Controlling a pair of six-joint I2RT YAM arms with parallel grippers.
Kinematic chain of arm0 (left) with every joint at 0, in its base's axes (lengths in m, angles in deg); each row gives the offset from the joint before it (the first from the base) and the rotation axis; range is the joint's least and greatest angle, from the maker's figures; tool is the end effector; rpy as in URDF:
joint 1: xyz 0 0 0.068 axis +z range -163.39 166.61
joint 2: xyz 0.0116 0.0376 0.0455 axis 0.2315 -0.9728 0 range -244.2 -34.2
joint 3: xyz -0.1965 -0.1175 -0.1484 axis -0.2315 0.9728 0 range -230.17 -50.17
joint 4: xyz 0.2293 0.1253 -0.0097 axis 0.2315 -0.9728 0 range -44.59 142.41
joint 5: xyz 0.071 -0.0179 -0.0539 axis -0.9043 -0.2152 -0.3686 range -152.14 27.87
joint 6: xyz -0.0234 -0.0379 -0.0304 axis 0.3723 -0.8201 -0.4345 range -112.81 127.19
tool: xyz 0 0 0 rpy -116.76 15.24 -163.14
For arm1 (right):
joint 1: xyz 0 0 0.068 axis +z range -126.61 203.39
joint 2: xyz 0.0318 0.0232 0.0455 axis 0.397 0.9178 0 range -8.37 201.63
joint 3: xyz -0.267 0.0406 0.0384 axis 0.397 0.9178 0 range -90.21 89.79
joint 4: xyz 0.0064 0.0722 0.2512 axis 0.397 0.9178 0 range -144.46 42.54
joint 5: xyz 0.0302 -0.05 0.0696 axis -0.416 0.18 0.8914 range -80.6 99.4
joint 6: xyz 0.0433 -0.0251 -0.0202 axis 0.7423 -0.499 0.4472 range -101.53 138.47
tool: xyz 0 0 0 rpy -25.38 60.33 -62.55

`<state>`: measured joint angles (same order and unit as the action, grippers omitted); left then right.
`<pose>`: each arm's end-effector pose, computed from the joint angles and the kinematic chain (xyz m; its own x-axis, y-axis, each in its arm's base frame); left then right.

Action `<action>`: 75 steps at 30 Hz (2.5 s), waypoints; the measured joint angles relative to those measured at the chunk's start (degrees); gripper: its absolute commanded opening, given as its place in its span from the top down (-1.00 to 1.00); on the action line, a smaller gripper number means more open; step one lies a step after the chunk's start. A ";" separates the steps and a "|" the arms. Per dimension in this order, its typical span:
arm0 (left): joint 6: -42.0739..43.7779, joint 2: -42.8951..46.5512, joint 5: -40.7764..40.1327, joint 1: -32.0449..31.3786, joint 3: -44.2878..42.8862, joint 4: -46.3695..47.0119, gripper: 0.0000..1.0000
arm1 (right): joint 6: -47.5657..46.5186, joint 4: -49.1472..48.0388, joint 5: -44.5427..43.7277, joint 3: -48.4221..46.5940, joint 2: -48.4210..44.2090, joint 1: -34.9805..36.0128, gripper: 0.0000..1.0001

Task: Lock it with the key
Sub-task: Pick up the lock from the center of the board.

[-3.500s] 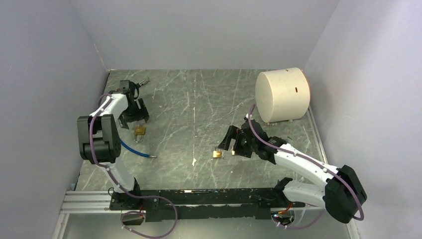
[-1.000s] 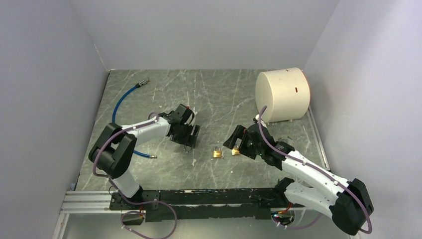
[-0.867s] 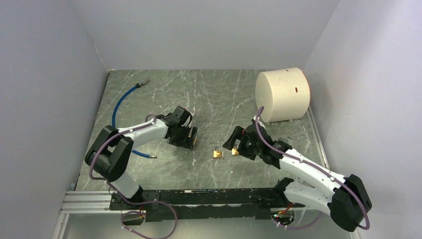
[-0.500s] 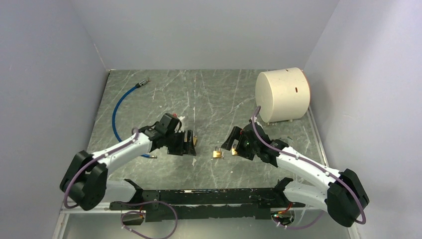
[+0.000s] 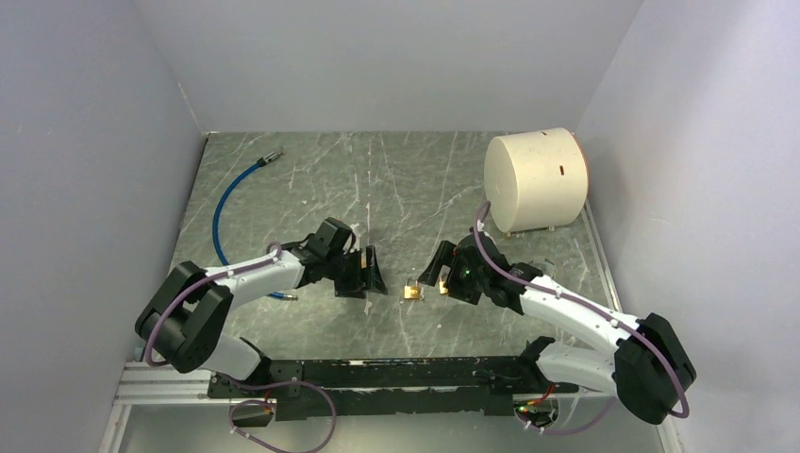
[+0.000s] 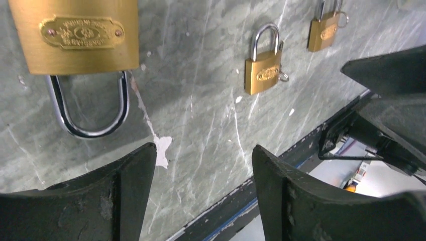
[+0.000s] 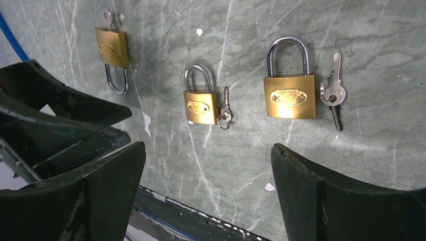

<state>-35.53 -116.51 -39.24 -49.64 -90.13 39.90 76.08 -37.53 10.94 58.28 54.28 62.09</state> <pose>0.2077 -0.1694 0.1671 -0.9765 -0.0589 -0.2072 0.0857 0.7764 -0.6244 0.1653 0.1337 0.1911 -0.8507 0.4001 -0.3410 0.1480 0.8048 0.5748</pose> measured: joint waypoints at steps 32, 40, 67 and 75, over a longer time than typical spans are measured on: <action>7.32 -7.13 -9.05 15.89 -11.02 -8.04 -0.52 | -5.97 -7.56 11.19 -6.91 13.11 3.15 -0.81; 7.58 -6.43 -4.92 17.29 -10.21 -6.10 -0.49 | -13.29 -7.02 10.19 -16.22 19.63 4.13 -0.75; 2.25 43.52 -19.71 19.28 -7.10 -35.50 -0.68 | -45.90 -3.45 19.28 -48.28 54.36 7.96 -0.80; 4.09 44.57 -23.61 19.28 -7.34 -39.01 -0.65 | -48.26 -3.30 20.04 -47.89 54.38 9.64 -0.74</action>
<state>-31.44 -71.94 -62.85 -30.36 -97.48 0.88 27.82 -40.83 30.98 10.39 108.66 71.73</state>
